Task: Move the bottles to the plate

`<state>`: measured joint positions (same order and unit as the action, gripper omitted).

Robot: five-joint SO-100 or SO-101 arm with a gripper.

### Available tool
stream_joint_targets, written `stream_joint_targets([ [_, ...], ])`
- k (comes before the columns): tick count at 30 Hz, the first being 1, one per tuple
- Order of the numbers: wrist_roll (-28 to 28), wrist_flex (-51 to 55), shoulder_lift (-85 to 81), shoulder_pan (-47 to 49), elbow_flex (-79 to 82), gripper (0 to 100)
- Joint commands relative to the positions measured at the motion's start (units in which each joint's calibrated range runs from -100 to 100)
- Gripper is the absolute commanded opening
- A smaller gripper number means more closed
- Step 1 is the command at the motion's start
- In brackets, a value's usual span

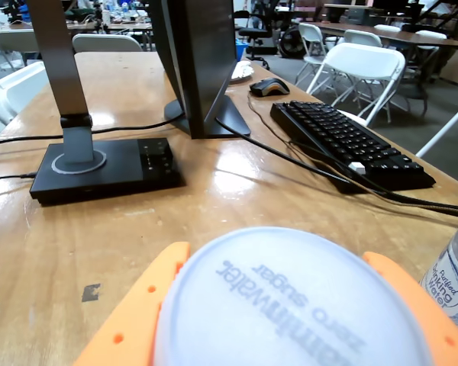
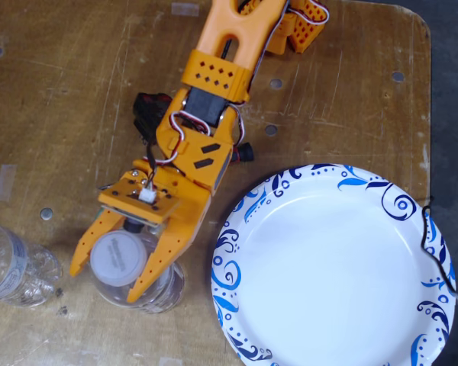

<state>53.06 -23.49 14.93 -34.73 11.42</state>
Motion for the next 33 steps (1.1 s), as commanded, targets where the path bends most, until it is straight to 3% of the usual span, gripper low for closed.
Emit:
stream_joint_targets([
  [1,0.20,-3.75,-0.68,-0.58,-1.33,15],
  [8,0.20,-12.11,-0.68,-2.84,2.90,8],
  [16,0.10,-11.15,-5.41,-2.84,2.36,8],
  [27,1.56,29.84,-32.13,4.17,-2.32,8],
  [33,2.44,39.33,-39.72,11.17,-0.88,8],
])
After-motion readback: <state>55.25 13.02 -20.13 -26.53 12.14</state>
